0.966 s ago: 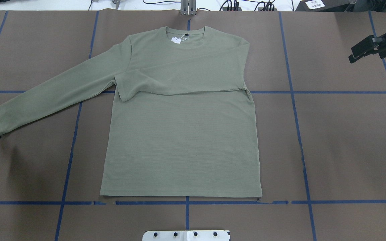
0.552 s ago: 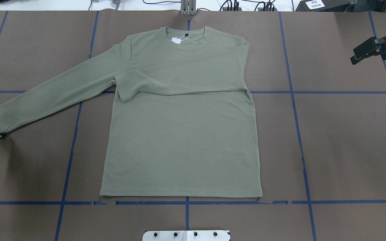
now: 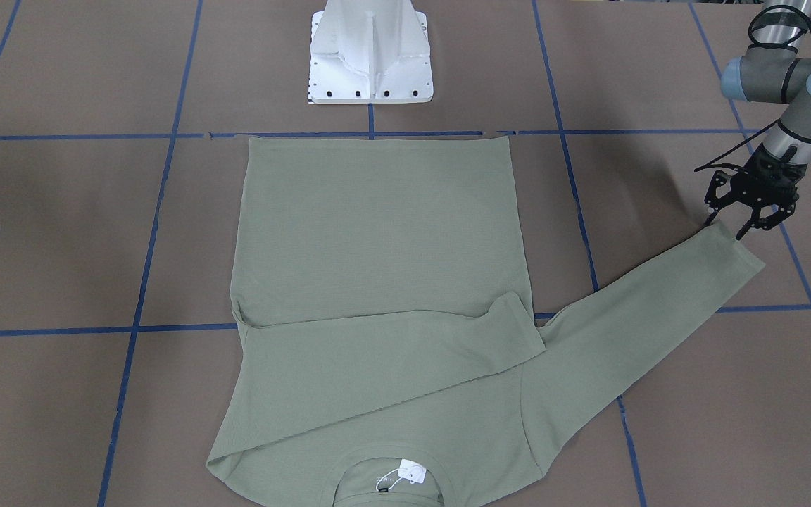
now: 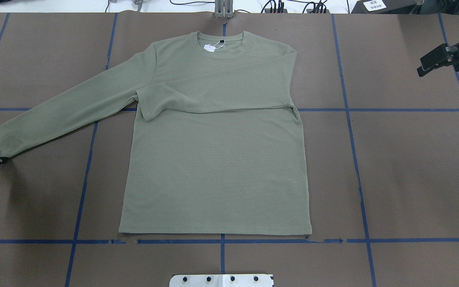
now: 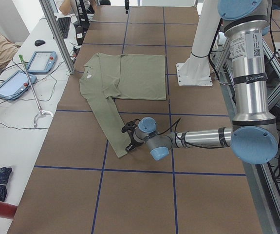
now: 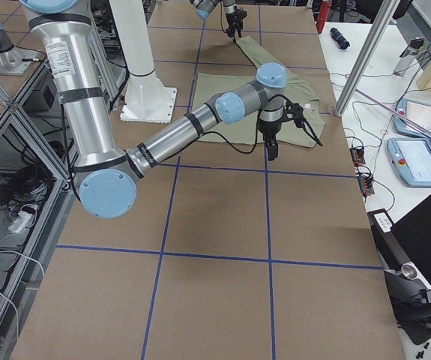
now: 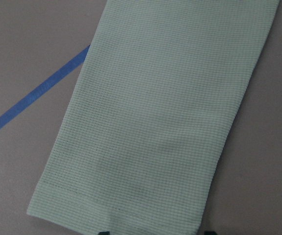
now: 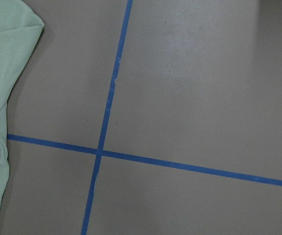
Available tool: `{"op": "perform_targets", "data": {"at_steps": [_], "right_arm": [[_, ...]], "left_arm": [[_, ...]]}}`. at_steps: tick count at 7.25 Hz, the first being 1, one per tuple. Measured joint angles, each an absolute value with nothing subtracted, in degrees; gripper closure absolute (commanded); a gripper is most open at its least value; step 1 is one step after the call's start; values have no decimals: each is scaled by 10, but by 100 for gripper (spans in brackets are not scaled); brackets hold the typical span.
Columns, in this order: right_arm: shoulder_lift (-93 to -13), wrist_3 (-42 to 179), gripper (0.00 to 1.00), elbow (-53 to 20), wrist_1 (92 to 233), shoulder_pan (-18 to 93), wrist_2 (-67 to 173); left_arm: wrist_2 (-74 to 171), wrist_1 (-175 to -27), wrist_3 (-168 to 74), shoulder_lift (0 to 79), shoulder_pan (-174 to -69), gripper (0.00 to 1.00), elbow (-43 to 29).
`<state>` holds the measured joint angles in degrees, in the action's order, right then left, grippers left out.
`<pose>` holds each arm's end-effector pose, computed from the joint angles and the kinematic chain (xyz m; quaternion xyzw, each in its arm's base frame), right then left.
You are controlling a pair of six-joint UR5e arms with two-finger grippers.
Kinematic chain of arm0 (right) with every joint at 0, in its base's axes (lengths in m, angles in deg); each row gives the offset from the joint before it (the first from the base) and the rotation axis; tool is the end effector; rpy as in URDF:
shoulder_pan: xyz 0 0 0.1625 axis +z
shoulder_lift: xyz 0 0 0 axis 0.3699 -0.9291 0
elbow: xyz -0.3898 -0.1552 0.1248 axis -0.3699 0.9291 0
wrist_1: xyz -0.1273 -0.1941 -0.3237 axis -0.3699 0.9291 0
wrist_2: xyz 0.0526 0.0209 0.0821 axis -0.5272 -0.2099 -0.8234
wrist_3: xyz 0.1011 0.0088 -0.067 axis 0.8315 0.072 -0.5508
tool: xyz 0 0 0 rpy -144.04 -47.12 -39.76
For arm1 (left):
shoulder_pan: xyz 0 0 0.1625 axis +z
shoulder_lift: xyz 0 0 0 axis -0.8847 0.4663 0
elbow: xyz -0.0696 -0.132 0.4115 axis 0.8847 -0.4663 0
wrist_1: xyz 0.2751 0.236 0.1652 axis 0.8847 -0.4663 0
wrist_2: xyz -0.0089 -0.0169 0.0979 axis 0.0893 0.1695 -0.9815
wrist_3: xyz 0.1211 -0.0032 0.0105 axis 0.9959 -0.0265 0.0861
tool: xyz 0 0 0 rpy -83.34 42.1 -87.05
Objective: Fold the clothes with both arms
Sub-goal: 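Lower the left gripper onto the other sleeve cuff and grasp it, then lift the sleeve with the left gripper and swing it across the chest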
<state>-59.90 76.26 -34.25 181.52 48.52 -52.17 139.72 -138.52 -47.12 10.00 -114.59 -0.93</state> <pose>-0.1304 -0.5343 0.4155 0.0947 -0.3810 -0.0439 0.9187 0.1986 -0.3983 0.6916 0.2803 0.3406 0.2576 0.8597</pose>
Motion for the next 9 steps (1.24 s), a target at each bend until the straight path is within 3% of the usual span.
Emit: {"op": "perform_targets", "data": {"at_steps": [5, 9], "right_arm": [[-603, 757, 0, -340, 1816, 490, -521], [-657, 635, 0, -337, 1821, 534, -521]], "left_arm": [[1413, -1403, -473, 115, -1155, 100, -17], [1430, -1338, -510, 267, -1223, 100, -18]]}}
